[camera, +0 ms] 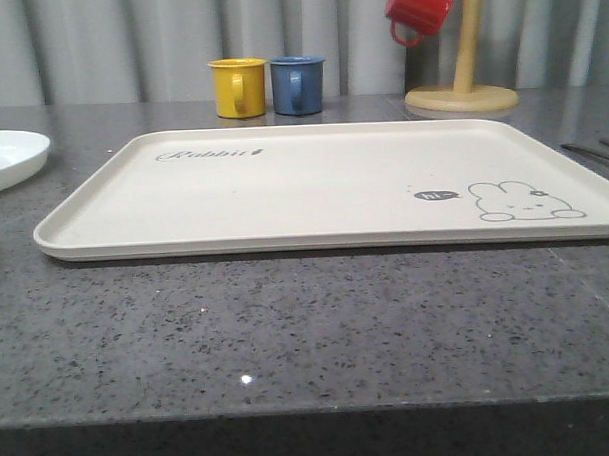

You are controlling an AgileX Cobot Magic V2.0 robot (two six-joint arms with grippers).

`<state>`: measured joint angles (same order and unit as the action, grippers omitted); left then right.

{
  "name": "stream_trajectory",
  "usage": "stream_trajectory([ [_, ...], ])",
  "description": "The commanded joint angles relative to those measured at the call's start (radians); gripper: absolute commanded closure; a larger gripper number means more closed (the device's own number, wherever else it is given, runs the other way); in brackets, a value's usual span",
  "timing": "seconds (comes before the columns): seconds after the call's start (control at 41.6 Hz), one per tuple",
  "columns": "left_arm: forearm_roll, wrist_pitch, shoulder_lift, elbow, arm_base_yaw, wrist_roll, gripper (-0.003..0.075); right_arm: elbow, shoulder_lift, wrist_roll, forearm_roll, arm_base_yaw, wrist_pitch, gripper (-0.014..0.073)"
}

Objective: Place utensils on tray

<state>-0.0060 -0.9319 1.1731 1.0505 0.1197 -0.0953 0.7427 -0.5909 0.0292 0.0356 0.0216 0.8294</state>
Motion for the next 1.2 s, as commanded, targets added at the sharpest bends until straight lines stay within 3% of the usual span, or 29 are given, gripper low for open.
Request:
stream_trajectory([
  [0.0, -0.164, 0.031, 0.074, 0.099, 0.096, -0.115, 0.0197, 0.027, -0.008, 0.000, -0.011, 0.003, -0.069, 0.0147],
  [0.193, -0.375, 0.083, 0.226, 0.177, 0.236, -0.221, 0.0198, 0.027, -0.008, 0.000, -0.011, 0.003, -0.070, 0.0147],
  [0.361, -0.398, 0.157, 0.322, 0.192, 0.241, -0.221, 0.0198, 0.027, -0.008, 0.000, -0.011, 0.003, -0.069, 0.0147],
  [0.939, -0.446, 0.230, 0.477, 0.205, 0.241, -0.247, 0.0232, 0.027, -0.008, 0.000, -0.011, 0.003, -0.069, 0.0147],
  [1.035, -0.446, 0.232, 0.480, 0.205, 0.241, -0.260, 0.0279, 0.027, -0.008, 0.000, -0.011, 0.003, -0.069, 0.0147],
  [1.179, -0.446, 0.220, 0.481, 0.205, 0.241, -0.262, 0.0410, 0.027, -0.008, 0.000, -0.011, 0.003, -0.069, 0.0147],
])
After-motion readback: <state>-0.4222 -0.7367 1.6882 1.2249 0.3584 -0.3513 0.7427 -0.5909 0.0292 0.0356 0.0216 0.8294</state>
